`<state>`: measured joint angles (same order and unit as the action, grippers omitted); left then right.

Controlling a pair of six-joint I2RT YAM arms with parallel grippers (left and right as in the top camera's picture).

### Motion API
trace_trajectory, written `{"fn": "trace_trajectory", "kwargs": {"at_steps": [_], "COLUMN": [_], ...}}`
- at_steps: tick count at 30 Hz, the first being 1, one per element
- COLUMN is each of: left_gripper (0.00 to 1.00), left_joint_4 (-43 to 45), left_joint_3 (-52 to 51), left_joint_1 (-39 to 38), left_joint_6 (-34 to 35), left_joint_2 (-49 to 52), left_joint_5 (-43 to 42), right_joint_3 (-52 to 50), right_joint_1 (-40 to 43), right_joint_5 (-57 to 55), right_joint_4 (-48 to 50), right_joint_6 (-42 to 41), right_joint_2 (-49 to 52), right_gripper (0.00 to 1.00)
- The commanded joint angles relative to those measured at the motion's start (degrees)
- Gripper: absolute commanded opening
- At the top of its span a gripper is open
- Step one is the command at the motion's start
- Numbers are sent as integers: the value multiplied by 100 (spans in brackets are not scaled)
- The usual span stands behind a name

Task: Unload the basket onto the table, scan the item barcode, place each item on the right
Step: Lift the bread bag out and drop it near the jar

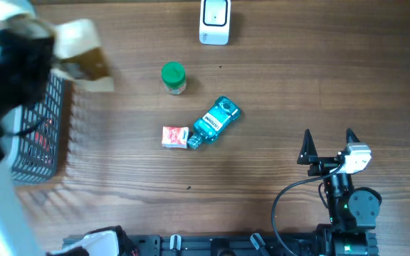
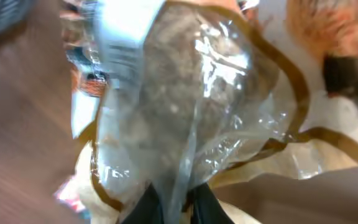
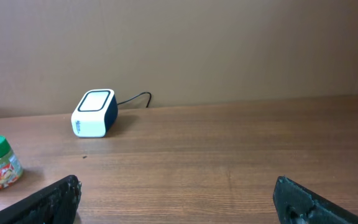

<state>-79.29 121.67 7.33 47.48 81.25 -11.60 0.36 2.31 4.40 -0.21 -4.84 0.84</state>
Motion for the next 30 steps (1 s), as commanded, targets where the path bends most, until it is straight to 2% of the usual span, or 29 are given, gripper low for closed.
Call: {"fn": "trace_trajectory", "kwargs": {"at_steps": [1,5,9,16,20,23,25,27,28,29,30], "left_gripper": [9,7,4,4,6,11,26,55,75,90,96], "left_joint_4": [-286,-264,157,2232,2973,3049,3049,2966,2791,2625,2282], "left_joint_3": [-278,-765,-1941,-4393,-5130,-5143,-5134,-4968,-4784,-4614,-4277], "left_joint_1": [-988,-1344,-1545,-1961,-2166,-2170,-2168,-2129,-2090,-2052,-1998], "left_joint_6": [-227,-225,-203,-28,-26,-33,-37,-195,-205,-205,-208], "left_joint_2": [546,1071,1606,1790,1805,1803,1794,1709,1613,1526,1377], "left_joint_5": [2253,2516,2479,1906,1891,1891,1899,1982,2076,2184,2398], "right_joint_3": [0,0,0,-2,0,0,0,0,-2,0,0], "right_joint_1": [17,17,17,17,17,17,17,17,17,17,17], "right_joint_5": [-57,-57,-57,-57,-55,-57,-57,-55,-57,-57,-57], "right_joint_4": [17,17,17,17,17,17,17,17,17,17,17], "right_joint_6": [35,35,33,33,35,35,33,33,35,35,33], "right_joint_2": [-4,-4,-4,-4,-4,-4,-4,-4,-4,-4,-4], "right_gripper": [100,100,100,100,100,100,100,100,100,100,100]}}
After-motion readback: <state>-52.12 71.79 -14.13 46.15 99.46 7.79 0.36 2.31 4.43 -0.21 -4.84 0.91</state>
